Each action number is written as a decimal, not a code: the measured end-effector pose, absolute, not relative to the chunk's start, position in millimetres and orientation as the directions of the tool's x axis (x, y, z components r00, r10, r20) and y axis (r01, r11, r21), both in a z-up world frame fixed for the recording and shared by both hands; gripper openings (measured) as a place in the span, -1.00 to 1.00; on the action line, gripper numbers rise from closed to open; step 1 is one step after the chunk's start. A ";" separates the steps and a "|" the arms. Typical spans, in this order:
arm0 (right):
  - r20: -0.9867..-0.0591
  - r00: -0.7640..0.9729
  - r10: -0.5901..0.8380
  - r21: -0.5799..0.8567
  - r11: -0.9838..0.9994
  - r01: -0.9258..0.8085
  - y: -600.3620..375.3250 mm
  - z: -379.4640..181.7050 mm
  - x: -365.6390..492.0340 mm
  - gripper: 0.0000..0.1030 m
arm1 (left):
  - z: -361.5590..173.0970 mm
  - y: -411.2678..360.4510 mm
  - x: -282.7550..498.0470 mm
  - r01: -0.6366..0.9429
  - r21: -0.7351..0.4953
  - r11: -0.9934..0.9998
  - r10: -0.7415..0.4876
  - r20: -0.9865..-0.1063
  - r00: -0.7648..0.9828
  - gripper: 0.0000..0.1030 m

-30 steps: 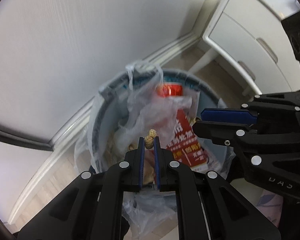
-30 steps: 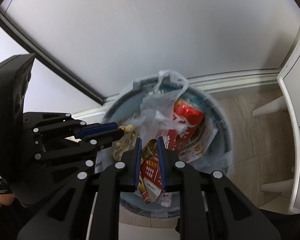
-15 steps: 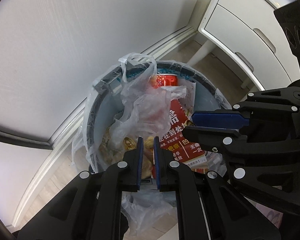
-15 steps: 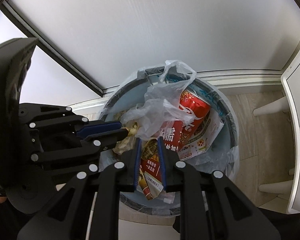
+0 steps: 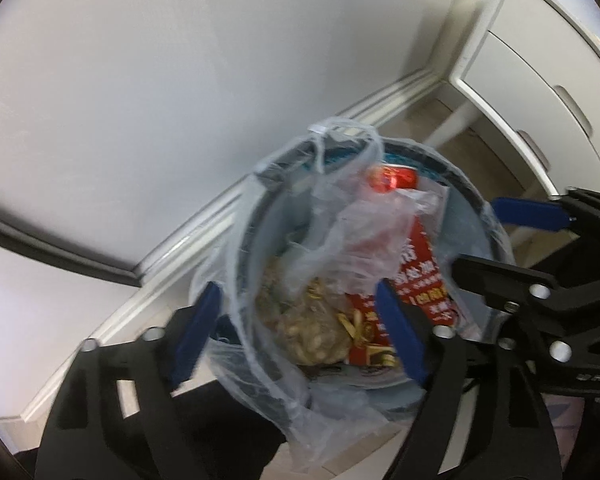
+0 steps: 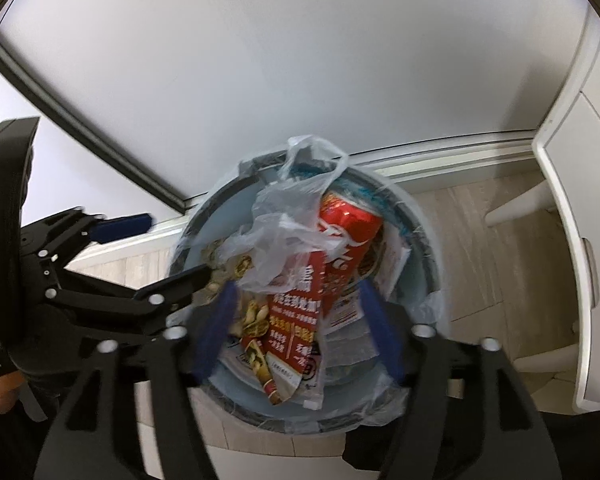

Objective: Collect trash
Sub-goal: 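Open both tools to drop the peanut shells into the trash bin, then move both open tools back to the peanut shells on the cabinet, then close the left tool on a peanut shell while the right tool closes on shells, then lift and carry the held peanut shells in both tools over the trash bin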

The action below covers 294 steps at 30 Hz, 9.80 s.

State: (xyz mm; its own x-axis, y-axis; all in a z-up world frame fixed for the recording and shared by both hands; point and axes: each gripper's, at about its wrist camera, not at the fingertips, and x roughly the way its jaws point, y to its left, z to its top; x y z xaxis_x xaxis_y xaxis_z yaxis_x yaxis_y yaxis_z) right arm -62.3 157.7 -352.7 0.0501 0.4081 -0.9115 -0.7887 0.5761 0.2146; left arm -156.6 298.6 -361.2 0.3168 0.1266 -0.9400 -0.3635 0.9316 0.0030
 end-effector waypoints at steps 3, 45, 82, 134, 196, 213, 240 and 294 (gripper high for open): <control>-0.912 0.079 0.403 0.194 0.591 -0.783 156.1 -350.8 -59.5 0.79 | -362.5 303.7 -158.4 -0.385 0.002 0.923 0.133 -0.940 0.314 0.89; -0.706 0.446 0.550 0.096 0.698 -0.709 107.2 -213.6 -35.8 0.79 | -214.4 265.6 -138.1 -0.233 0.018 0.972 0.163 -0.767 0.620 0.89; -0.574 0.779 0.253 -0.038 0.942 -0.333 -168.5 -122.9 47.4 0.88 | -116.4 60.3 21.2 0.233 -0.056 0.971 -0.222 -0.575 0.787 0.89; -0.725 0.646 0.239 0.057 0.956 -0.289 -173.5 -189.7 191.3 0.44 | -173.3 -1.0 160.2 0.425 -0.067 0.903 -0.373 -0.615 0.695 -0.27; -0.715 0.637 0.290 0.075 0.937 -0.341 -169.1 -193.5 187.8 -0.60 | -184.9 3.4 162.6 0.405 -0.080 0.911 -0.362 -0.625 0.691 -0.74; -0.687 0.653 0.318 0.104 0.933 -0.345 -171.3 -175.2 175.0 -0.60 | -161.2 0.6 151.8 0.405 -0.067 0.912 -0.361 -0.600 0.714 -0.74; -0.632 0.653 0.417 0.112 0.883 -0.456 -112.0 -132.9 129.3 -0.60 | -113.4 51.6 91.2 0.333 -0.045 0.942 -0.304 -0.534 0.789 -0.74; -0.803 0.194 0.563 0.216 0.579 -0.786 143.3 -239.8 -32.3 -0.60 | -234.8 277.9 -139.8 -0.222 -0.134 0.966 0.049 -0.747 0.664 -0.74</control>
